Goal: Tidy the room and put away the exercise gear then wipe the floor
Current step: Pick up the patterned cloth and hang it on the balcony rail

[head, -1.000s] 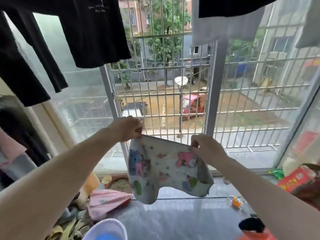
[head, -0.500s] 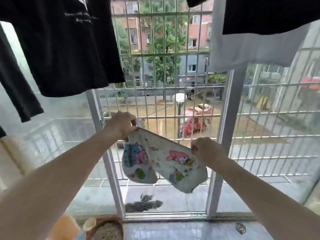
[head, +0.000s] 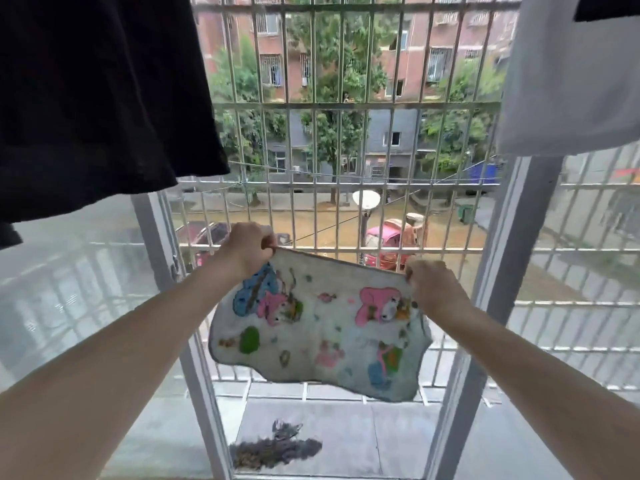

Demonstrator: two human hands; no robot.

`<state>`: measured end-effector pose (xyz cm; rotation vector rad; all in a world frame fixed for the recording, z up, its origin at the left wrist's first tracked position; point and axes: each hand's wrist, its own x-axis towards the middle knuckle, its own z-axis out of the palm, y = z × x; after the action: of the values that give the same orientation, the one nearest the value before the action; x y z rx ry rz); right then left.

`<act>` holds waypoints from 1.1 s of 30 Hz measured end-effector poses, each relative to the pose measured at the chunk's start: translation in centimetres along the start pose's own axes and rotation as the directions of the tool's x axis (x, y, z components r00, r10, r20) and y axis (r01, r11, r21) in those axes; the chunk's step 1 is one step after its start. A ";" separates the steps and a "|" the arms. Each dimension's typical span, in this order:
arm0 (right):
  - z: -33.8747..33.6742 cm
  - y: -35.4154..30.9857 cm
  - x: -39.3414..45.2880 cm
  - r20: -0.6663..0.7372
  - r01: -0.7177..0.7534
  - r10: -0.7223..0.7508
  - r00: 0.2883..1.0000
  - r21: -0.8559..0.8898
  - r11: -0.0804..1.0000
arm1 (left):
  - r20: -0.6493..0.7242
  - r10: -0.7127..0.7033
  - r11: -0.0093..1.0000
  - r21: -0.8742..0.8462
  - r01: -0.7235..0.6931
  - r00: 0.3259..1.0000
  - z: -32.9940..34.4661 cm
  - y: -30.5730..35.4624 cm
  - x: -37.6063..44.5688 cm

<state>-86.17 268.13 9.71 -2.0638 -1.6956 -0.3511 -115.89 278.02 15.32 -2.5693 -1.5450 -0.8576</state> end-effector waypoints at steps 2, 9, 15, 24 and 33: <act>1.1 1.0 3.7 -0.022 0.011 -0.010 1.000 0.027 1.000 | -0.041 0.020 1.000 -0.001 -0.020 0.999 1.1 -0.5 3.5; 4.0 3.5 16.9 -0.081 0.037 -0.030 0.996 0.084 0.996 | -0.123 0.055 0.998 0.028 -0.052 0.991 4.8 -2.4 16.9; 6.5 4.1 23.5 -0.085 0.008 0.008 0.996 0.185 0.983 | -0.124 0.190 0.974 0.152 -0.171 0.974 8.5 -5.0 23.5; 11.3 5.0 33.2 -0.240 0.018 0.046 0.970 0.257 0.966 | -0.050 0.335 0.899 0.317 -0.303 0.941 12.3 -9.1 33.1; 13.4 5.2 44.2 -0.364 -0.027 0.164 0.917 0.353 0.935 | -0.110 0.275 0.947 0.203 -0.249 0.955 13.9 -10.4 44.6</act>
<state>-72.68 311.92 17.62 -1.6820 -1.3039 -0.3750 -102.38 323.48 21.61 -2.4491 -1.1516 -0.7980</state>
